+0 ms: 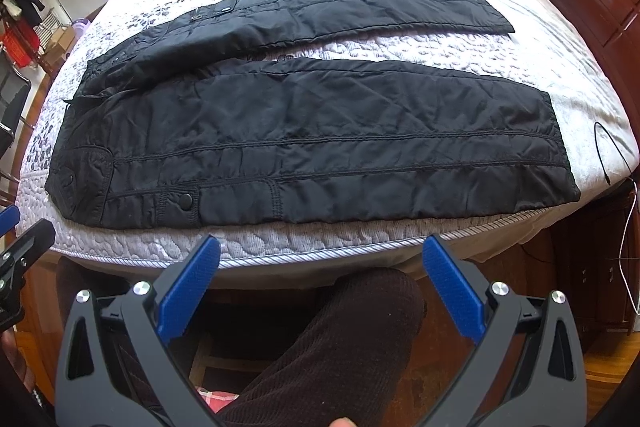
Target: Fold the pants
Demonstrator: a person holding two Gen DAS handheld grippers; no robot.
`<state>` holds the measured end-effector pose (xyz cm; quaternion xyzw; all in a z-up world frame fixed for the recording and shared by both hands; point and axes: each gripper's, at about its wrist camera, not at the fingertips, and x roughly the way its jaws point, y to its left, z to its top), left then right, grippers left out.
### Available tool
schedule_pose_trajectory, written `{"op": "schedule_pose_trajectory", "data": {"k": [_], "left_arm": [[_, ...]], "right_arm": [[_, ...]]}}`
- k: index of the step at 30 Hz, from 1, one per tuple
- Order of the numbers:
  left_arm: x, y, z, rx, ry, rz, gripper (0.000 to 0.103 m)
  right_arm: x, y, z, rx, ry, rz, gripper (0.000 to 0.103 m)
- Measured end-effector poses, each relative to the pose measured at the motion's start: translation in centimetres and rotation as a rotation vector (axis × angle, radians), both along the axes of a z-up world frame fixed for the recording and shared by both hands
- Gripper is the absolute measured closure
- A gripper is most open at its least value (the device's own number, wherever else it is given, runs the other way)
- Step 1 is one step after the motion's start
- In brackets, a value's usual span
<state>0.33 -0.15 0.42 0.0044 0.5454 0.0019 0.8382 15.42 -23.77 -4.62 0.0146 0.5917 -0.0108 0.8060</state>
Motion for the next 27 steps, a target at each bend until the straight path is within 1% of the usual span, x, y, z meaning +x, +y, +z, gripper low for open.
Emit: {"op": "schedule_pose_trajectory", "data": {"k": [27], "left_arm": [[0.08, -0.11, -0.17, 0.002, 0.004, -0.007, 0.003]], "right_arm": [[0.35, 0.05, -0.63, -0.004, 0.011, 0.011, 0.002]]}}
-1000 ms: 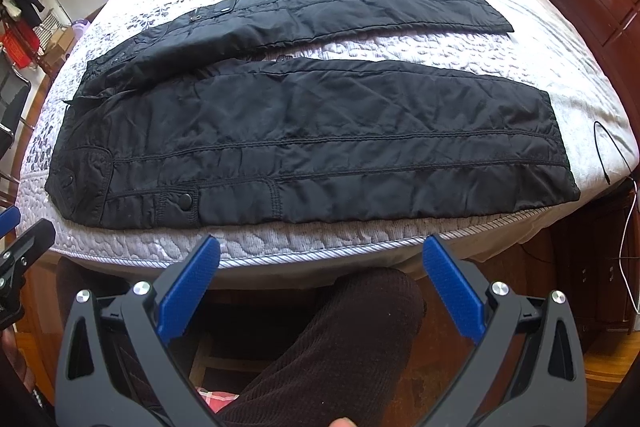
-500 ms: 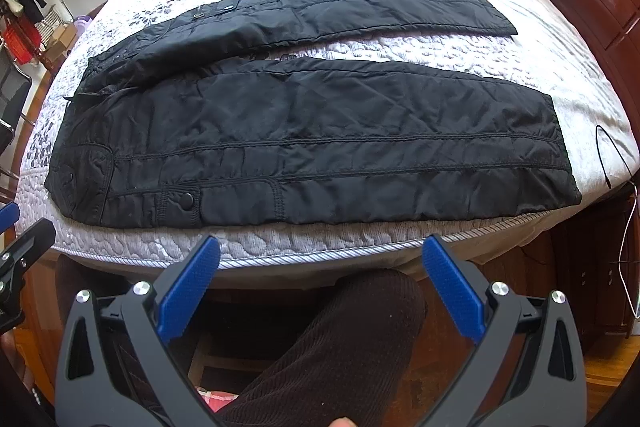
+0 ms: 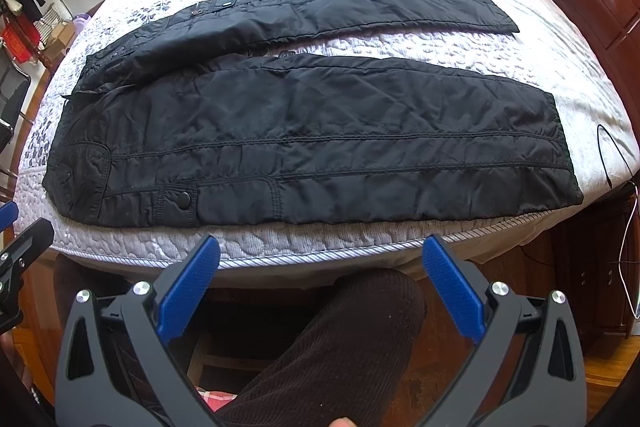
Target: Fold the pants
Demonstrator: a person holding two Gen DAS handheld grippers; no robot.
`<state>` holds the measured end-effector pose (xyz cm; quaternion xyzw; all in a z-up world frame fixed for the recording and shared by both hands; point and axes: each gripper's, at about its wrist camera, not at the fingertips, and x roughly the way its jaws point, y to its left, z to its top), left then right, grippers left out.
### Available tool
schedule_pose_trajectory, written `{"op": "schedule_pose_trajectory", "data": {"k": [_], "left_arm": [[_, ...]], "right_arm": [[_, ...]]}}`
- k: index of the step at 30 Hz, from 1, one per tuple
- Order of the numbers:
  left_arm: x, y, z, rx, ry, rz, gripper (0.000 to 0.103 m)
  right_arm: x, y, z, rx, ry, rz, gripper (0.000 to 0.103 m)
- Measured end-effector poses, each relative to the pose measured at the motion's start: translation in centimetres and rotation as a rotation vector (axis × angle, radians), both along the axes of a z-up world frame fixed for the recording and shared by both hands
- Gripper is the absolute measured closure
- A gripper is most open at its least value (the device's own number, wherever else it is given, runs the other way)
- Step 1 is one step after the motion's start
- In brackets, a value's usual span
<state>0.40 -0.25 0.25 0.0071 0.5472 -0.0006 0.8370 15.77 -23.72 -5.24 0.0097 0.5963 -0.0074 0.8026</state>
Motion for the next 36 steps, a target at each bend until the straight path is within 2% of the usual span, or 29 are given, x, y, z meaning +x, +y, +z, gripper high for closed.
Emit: {"op": "schedule_pose_trajectory", "data": {"k": [10, 23, 27, 30, 32, 34, 36], "left_arm": [[0.1, 0.2, -0.3, 0.000, 0.002, -0.002, 0.003], [1.4, 0.3, -1.5, 0.006, 0.028, 0.000, 0.003], [2.9, 1.5, -2.2, -0.053, 0.041, -0.004, 0.003], [5.9, 4.8, -3.4, -0.085, 0.087, 0.025, 0.003], [9.2, 8.5, -4.5, -0.117, 0.140, 0.069, 0.003], [12.4, 14.0, -5.3, -0.213, 0.143, 0.172, 0.003], [16.3, 20.4, -6.7, -0.369, 0.167, 0.252, 0.003]], "right_arm": [[0.2, 0.1, -0.3, 0.001, 0.003, -0.001, 0.002], [1.4, -0.2, -1.0, 0.069, 0.025, -0.010, 0.002], [2.4, -0.4, -1.6, 0.068, 0.033, -0.017, 0.002], [3.6, -1.0, -1.8, 0.064, 0.019, -0.022, 0.002], [4.7, -1.6, -1.8, 0.055, 0.010, -0.025, 0.002], [5.9, -2.1, -1.8, 0.037, -0.003, -0.017, 0.002], [7.2, -2.5, -2.0, 0.005, -0.009, -0.010, 0.002]]}}
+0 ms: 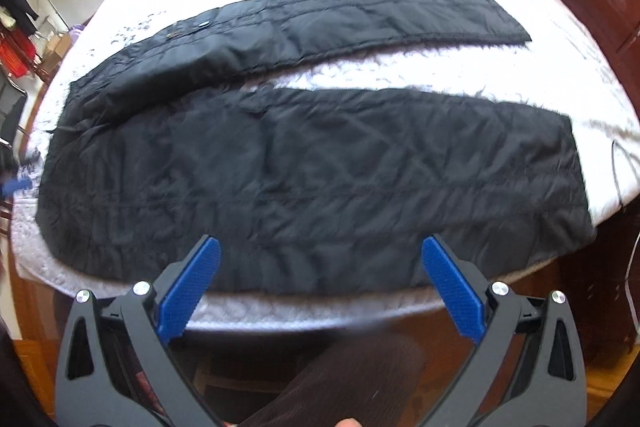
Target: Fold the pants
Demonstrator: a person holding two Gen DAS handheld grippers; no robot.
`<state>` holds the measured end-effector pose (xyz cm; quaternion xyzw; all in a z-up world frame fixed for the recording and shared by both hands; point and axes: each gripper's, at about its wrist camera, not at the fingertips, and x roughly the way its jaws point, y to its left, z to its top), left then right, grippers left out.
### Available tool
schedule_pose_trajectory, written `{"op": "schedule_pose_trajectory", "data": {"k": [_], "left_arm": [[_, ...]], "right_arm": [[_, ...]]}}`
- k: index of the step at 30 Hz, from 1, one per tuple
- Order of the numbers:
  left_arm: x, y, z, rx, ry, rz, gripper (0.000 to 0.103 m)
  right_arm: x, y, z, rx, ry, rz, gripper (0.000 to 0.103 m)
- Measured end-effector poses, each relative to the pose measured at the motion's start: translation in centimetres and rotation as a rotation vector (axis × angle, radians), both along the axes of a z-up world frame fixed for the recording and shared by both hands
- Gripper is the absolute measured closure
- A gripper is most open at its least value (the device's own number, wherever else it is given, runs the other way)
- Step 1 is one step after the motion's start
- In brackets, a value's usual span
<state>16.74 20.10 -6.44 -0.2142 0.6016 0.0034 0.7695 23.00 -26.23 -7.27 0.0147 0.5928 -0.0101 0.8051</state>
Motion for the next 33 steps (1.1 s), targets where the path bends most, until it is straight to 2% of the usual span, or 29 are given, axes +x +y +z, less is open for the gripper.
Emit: {"op": "schedule_pose_trajectory", "data": {"k": [2, 4, 7, 9, 11, 14, 18, 19, 20, 23, 27, 28, 29, 30, 31, 32, 33], "left_arm": [[3.1, 5.4, -1.7, -0.101, 0.066, 0.101, 0.003], [5.8, 10.3, -3.3, -0.164, 0.123, 0.203, 0.003], [9.6, 16.0, -5.3, -0.166, 0.174, 0.302, 0.004], [11.4, 17.7, -6.4, -0.175, 0.201, 0.309, 0.004], [13.2, 18.4, -7.7, -0.168, 0.239, 0.275, 0.004], [15.0, 18.7, -9.3, -0.091, 0.291, 0.271, 0.004], [16.2, 18.2, -9.8, -0.082, 0.288, 0.273, 0.004], [16.3, 17.7, -9.6, -0.061, 0.276, 0.260, 0.007], [16.4, 17.1, -9.3, -0.037, 0.263, 0.242, 0.015], [16.9, 15.3, -9.1, -0.040, 0.255, 0.185, 0.036], [16.7, 13.9, -8.7, -0.029, 0.256, 0.200, 0.053], [16.7, 13.7, -8.6, -0.039, 0.254, 0.204, 0.062], [16.7, 13.3, -8.5, -0.054, 0.250, 0.211, 0.072], [17.0, 13.2, -8.4, -0.055, 0.248, 0.210, 0.075], [17.0, 13.0, -8.2, -0.035, 0.247, 0.200, 0.079], [17.0, 12.8, -8.1, -0.012, 0.249, 0.193, 0.089], [17.1, 12.5, -8.1, 0.015, 0.251, 0.183, 0.090]], "right_arm": [[1.2, -0.4, -0.4, -0.026, -0.004, 0.008, 0.002], [2.6, -0.6, -1.0, -0.058, 0.005, 0.019, 0.002], [4.5, -0.5, -2.0, -0.092, 0.007, 0.037, 0.002], [5.6, -0.4, -2.6, -0.095, 0.009, 0.047, 0.002], [6.7, -0.3, -3.3, -0.095, 0.018, 0.055, 0.002], [8.0, -0.1, -4.4, -0.093, 0.035, 0.062, 0.002], [8.9, 0.5, -5.4, -0.081, 0.033, 0.098, 0.002], [9.2, 0.7, -5.5, -0.083, 0.030, 0.108, 0.002], [9.4, 0.7, -5.6, -0.087, 0.022, 0.120, 0.002], [10.7, 0.0, -5.4, -0.122, -0.013, 0.118, 0.002], [13.1, -2.3, -4.3, -0.099, -0.038, 0.111, 0.002], [13.6, -3.0, -4.2, -0.105, -0.035, 0.108, 0.002], [14.2, -3.7, -4.2, -0.122, -0.029, 0.101, 0.002], [15.2, -4.9, -4.1, -0.164, -0.021, 0.086, 0.002], [15.9, -5.9, -4.0, -0.194, -0.016, 0.073, 0.002], [16.8, -7.1, -3.9, -0.221, -0.011, 0.054, 0.002], [17.5, -8.3, -3.8, -0.228, -0.008, 0.038, 0.002]]}}
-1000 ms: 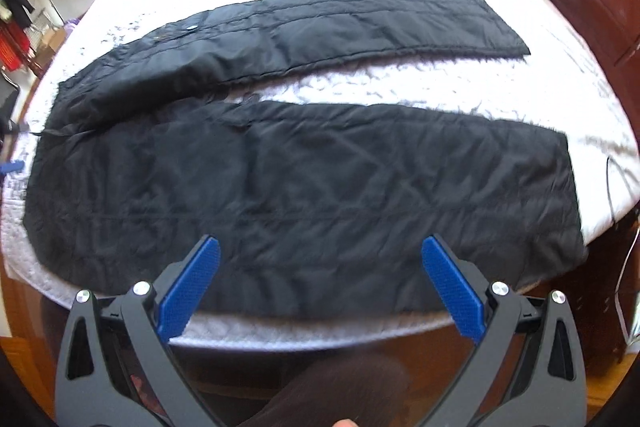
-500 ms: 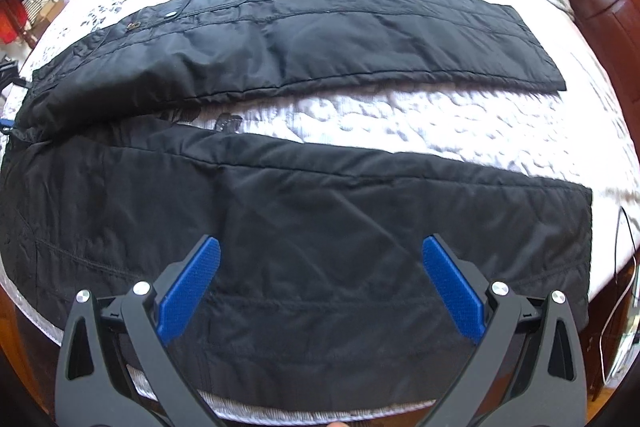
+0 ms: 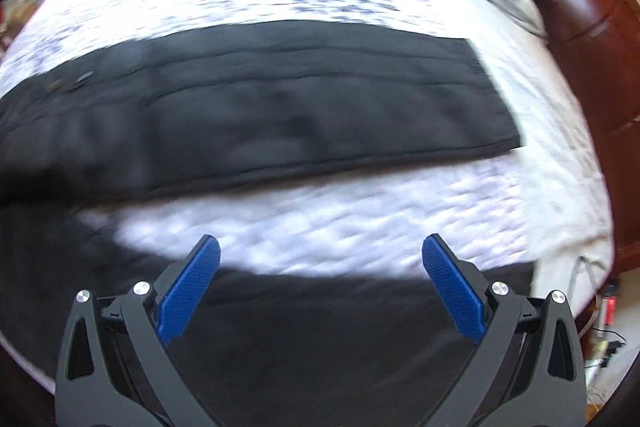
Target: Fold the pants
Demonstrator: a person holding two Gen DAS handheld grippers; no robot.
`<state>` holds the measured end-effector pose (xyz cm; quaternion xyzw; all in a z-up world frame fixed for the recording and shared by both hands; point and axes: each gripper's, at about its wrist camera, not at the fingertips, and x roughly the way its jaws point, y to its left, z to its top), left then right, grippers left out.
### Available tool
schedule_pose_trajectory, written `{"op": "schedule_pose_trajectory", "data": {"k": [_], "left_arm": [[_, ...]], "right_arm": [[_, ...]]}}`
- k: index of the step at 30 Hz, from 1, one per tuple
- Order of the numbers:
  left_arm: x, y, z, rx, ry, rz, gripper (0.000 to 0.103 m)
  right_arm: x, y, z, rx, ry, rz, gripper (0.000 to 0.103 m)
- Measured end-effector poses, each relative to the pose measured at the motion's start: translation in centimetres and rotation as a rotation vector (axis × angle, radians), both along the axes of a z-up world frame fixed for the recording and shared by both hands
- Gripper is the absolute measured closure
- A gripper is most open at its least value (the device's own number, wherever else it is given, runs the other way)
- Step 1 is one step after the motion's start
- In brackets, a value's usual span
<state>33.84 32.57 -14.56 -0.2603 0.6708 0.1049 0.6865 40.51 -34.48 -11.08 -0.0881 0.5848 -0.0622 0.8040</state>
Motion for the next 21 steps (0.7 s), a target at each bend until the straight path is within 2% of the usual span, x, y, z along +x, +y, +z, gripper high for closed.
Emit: {"op": "schedule_pose_trajectory", "data": {"k": [2, 5, 7, 10, 16, 21], "left_arm": [[-0.1, -0.3, 0.0, 0.016, -0.017, -0.013, 0.091], [-0.2, 0.0, -0.2, 0.009, -0.031, -0.007, 0.092], [-0.7, 0.5, -0.3, 0.002, -0.034, 0.007, 0.092], [-0.6, 0.3, -0.3, 0.018, -0.035, -0.002, 0.092], [-0.1, -0.2, -0.9, 0.033, -0.020, -0.010, 0.092], [1.0, -1.7, -1.8, 0.073, 0.001, -0.025, 0.092]], "right_arm": [[2.5, -4.2, 0.4, 0.022, -0.010, -0.061, 0.002], [6.1, -11.0, 1.3, 0.072, -0.081, -0.176, 0.002], [9.1, -15.5, 1.1, 0.074, -0.082, -0.251, 0.002], [13.7, -19.7, 0.4, 0.053, -0.068, -0.281, 0.002], [21.3, -21.8, -2.1, 0.003, -0.058, -0.233, 0.002], [24.9, -22.2, -5.5, -0.013, 0.007, -0.250, 0.002]]}}
